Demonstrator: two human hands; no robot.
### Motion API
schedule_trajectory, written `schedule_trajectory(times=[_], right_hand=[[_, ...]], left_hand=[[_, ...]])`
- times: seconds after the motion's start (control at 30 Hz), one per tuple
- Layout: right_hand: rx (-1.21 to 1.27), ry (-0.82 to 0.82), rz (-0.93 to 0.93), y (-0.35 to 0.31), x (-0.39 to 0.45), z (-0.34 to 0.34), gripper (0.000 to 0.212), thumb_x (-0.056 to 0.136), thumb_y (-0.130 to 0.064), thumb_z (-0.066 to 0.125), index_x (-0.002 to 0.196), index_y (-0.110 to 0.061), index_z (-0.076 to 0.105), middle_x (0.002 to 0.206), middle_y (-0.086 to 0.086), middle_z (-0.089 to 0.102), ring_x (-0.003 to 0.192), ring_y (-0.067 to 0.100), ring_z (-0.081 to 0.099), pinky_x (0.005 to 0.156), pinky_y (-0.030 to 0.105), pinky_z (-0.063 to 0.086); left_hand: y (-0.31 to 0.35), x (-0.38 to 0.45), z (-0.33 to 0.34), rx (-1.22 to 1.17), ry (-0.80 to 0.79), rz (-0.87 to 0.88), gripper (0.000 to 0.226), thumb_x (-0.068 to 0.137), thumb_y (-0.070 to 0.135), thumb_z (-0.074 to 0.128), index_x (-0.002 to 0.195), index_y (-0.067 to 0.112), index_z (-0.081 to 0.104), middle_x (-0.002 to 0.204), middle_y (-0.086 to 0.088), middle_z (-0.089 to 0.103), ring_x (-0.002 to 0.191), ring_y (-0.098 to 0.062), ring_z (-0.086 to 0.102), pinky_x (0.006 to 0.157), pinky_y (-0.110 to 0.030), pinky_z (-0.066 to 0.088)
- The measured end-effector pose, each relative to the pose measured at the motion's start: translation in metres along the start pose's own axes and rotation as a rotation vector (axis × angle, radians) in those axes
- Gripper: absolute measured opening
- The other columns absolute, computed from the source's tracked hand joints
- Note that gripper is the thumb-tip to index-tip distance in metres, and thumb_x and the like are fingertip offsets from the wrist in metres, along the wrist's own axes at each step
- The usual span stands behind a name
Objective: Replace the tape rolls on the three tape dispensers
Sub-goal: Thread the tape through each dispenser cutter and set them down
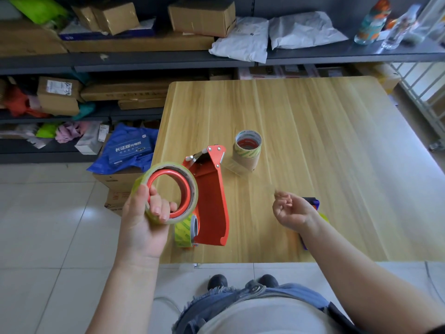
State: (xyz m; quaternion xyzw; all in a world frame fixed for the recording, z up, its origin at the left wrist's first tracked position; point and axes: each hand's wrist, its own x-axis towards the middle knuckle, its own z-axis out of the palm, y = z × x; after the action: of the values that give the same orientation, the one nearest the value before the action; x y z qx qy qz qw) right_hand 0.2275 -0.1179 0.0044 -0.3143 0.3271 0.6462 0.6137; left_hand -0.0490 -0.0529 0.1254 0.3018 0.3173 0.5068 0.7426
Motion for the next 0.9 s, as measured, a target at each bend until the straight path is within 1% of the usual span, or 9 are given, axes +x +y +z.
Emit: schedule_trajectory(times=[0.1,0.3,0.37,0.47,0.57,0.63,0.7,0.8,0.9], right_hand=[[0.021,-0.031,-0.05,0.005,-0.001,0.0,0.035,0.095,-0.01,0.047,0.06,-0.009,0.048,0.039,-0.001,0.04,0.029,0.01,0.039,0.037,0.013,0.041],[0.112,-0.105,-0.117,0.011,-0.006,0.001,0.014,0.09,-0.016,0.056,0.08,-0.008,0.051,0.052,0.002,0.054,0.046,0.008,0.049,0.043,0.017,0.047],[0.123,-0.123,-0.15,0.012,-0.009,0.005,0.016,0.088,-0.019,0.06,0.084,-0.007,0.052,0.054,0.004,0.056,0.044,0.011,0.053,0.046,0.019,0.049],[0.087,-0.158,-0.167,0.013,-0.011,0.01,0.029,0.076,-0.025,0.069,0.088,-0.004,0.053,0.058,0.006,0.059,0.048,0.016,0.059,0.052,0.022,0.054],[0.0,-0.217,-0.182,0.013,-0.013,0.011,0.048,0.064,-0.028,0.076,0.097,-0.001,0.055,0.071,0.008,0.068,0.059,0.019,0.068,0.06,0.028,0.058],[-0.046,-0.284,-0.187,0.015,-0.014,0.011,0.07,0.045,-0.007,0.088,0.105,-0.001,0.053,0.083,0.011,0.071,0.069,0.021,0.071,0.066,0.033,0.058],[-0.125,-0.287,-0.189,0.017,-0.014,0.011,0.081,0.034,0.012,0.083,0.107,-0.003,0.053,0.093,0.01,0.072,0.077,0.02,0.072,0.071,0.035,0.057],[-0.265,-0.198,-0.209,0.023,-0.016,0.018,0.043,0.066,0.01,0.064,0.105,-0.006,0.057,0.1,0.002,0.069,0.076,0.012,0.072,0.081,0.033,0.051],[-0.375,-0.114,-0.243,0.027,-0.012,0.021,0.01,0.085,-0.006,0.061,0.094,-0.011,0.061,0.084,-0.001,0.071,0.067,0.008,0.07,0.075,0.029,0.051]], left_hand=[[-0.001,0.003,0.003,0.004,-0.006,-0.002,0.047,0.03,0.054,0.089,0.052,0.023,0.061,0.034,0.008,0.045,0.031,-0.001,0.043,0.051,-0.014,0.048],[-0.001,0.009,0.002,-0.008,0.016,0.011,0.047,0.03,0.054,0.089,0.053,0.024,0.062,0.035,0.008,0.044,0.032,-0.001,0.042,0.051,-0.014,0.048],[-0.001,0.01,0.001,-0.022,0.028,0.017,0.046,0.029,0.054,0.088,0.053,0.025,0.062,0.035,0.008,0.043,0.032,-0.001,0.041,0.051,-0.013,0.047],[-0.001,0.014,-0.001,-0.059,0.052,0.02,0.047,0.028,0.053,0.089,0.053,0.025,0.061,0.036,0.009,0.042,0.033,-0.001,0.041,0.051,-0.012,0.047],[0.0,0.019,0.001,-0.037,0.089,0.04,0.049,0.029,0.053,0.088,0.055,0.025,0.058,0.038,0.009,0.042,0.034,-0.002,0.04,0.051,-0.013,0.047],[0.001,0.023,0.006,-0.006,0.129,0.05,0.043,0.04,0.05,0.084,0.059,0.023,0.056,0.039,0.01,0.043,0.035,-0.003,0.041,0.05,-0.014,0.047],[0.001,0.029,0.011,0.029,0.165,0.06,0.03,0.064,0.043,0.07,0.065,0.019,0.051,0.04,0.01,0.043,0.035,-0.003,0.041,0.046,-0.013,0.044],[-0.001,0.039,0.017,0.044,0.203,0.075,0.026,0.088,0.032,0.052,0.067,0.017,0.047,0.041,0.01,0.044,0.037,-0.004,0.042,0.048,-0.016,0.043],[-0.001,0.046,0.02,0.018,0.215,0.063,0.03,0.091,0.031,0.051,0.065,0.018,0.046,0.042,0.011,0.044,0.039,-0.005,0.041,0.058,-0.021,0.041]])
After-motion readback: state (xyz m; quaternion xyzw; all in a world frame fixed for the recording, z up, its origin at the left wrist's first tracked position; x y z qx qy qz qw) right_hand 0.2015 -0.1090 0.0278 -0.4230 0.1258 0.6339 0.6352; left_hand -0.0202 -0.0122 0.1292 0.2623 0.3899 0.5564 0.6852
